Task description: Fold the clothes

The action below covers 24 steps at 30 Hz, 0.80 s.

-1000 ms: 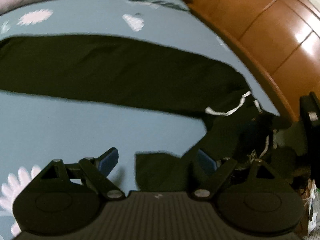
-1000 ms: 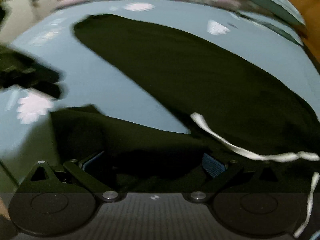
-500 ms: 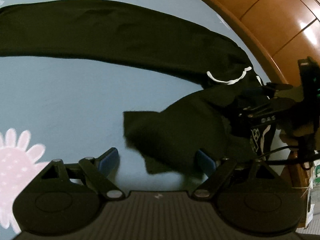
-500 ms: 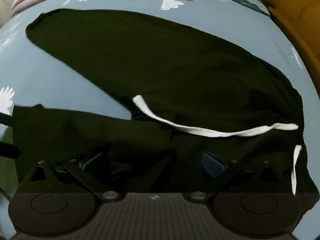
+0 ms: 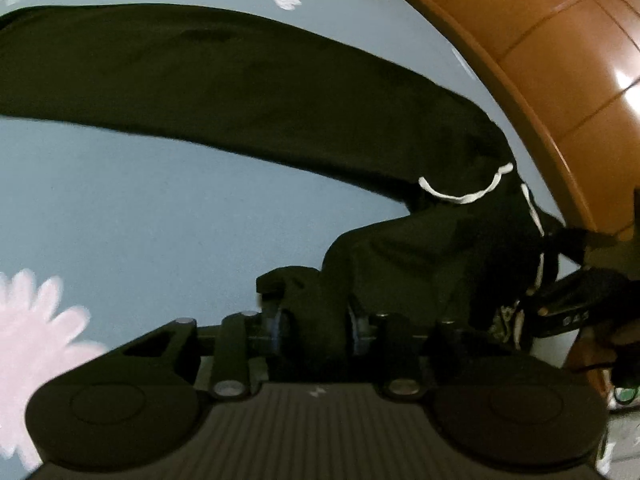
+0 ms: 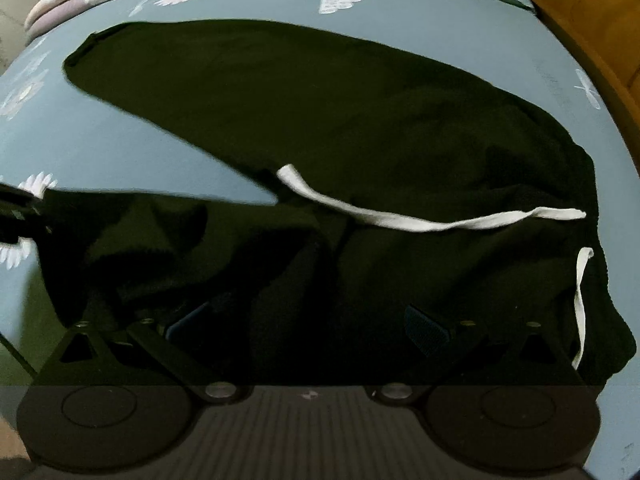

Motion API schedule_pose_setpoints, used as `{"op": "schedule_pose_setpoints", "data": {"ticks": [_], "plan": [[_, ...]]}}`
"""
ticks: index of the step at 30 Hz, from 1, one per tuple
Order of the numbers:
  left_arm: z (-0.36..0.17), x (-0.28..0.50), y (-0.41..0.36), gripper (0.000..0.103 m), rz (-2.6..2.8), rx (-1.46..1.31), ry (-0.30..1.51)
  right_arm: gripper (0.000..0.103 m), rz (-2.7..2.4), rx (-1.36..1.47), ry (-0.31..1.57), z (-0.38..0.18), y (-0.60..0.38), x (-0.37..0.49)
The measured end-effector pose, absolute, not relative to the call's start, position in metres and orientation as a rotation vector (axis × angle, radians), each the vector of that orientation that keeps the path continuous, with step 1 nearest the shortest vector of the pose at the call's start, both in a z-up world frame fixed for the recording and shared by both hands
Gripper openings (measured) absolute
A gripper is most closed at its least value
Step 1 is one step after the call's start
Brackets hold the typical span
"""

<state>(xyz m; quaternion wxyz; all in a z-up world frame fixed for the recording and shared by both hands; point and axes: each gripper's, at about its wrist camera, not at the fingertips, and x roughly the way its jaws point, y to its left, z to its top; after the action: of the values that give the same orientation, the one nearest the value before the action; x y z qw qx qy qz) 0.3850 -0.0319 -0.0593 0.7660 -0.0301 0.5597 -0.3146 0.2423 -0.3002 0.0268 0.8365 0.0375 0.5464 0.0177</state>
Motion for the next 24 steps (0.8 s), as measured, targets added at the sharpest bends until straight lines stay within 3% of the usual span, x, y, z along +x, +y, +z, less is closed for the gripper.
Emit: {"op": "schedule_pose_setpoints", "data": {"ticks": [10,14,24], "plan": [[-0.034,0.380,0.049,0.027,-0.450,-0.121,1.335,0.103,0.121,0.010,1.170,0.032,-0.275,0.234],[-0.037,0.389,0.052,0.036,-0.429,-0.125,1.405,0.103,0.126,0.013,1.167,0.031,-0.271,0.236],[-0.015,0.416,0.060,0.048,-0.381,-0.056,1.246,0.103,0.151,0.002,1.178,0.031,-0.259,0.238]]}}
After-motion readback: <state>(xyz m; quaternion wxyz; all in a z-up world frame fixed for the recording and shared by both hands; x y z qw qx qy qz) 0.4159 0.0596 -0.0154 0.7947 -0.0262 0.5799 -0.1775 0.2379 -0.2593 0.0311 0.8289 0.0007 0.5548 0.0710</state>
